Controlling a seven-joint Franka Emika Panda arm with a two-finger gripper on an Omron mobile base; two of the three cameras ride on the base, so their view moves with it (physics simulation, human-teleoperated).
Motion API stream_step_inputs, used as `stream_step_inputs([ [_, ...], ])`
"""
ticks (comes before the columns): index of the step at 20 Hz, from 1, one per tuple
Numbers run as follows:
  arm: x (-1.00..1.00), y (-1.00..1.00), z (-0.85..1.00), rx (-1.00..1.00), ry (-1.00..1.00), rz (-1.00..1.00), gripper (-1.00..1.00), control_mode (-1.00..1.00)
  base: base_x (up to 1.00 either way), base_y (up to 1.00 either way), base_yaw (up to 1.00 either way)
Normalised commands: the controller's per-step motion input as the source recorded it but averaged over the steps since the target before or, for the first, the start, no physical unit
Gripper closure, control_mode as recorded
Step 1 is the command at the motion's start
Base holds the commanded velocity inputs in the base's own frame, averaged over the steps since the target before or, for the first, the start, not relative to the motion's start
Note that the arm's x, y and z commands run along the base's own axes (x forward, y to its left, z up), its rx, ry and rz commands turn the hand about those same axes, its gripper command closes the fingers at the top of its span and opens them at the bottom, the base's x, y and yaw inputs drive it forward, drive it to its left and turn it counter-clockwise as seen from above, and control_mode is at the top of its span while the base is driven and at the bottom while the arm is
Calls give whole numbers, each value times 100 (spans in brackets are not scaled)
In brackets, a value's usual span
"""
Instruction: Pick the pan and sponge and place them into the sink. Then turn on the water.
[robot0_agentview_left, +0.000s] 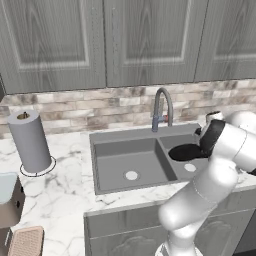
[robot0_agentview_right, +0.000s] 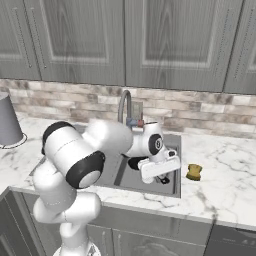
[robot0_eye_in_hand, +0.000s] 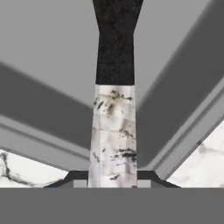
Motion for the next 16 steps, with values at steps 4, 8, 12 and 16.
stream_step_inputs([
  [4, 51, 0, -62, 0, 0, 0, 100, -100, 0, 0, 0],
  [8, 46, 0, -60, 0, 0, 0, 100, -100, 0, 0, 0],
  [12, 55, 0, -42, 0, 2, 2, 100, -100, 0, 0, 0],
  [16, 51, 0, -31, 0, 3, 7, 100, -100, 0, 0, 0],
])
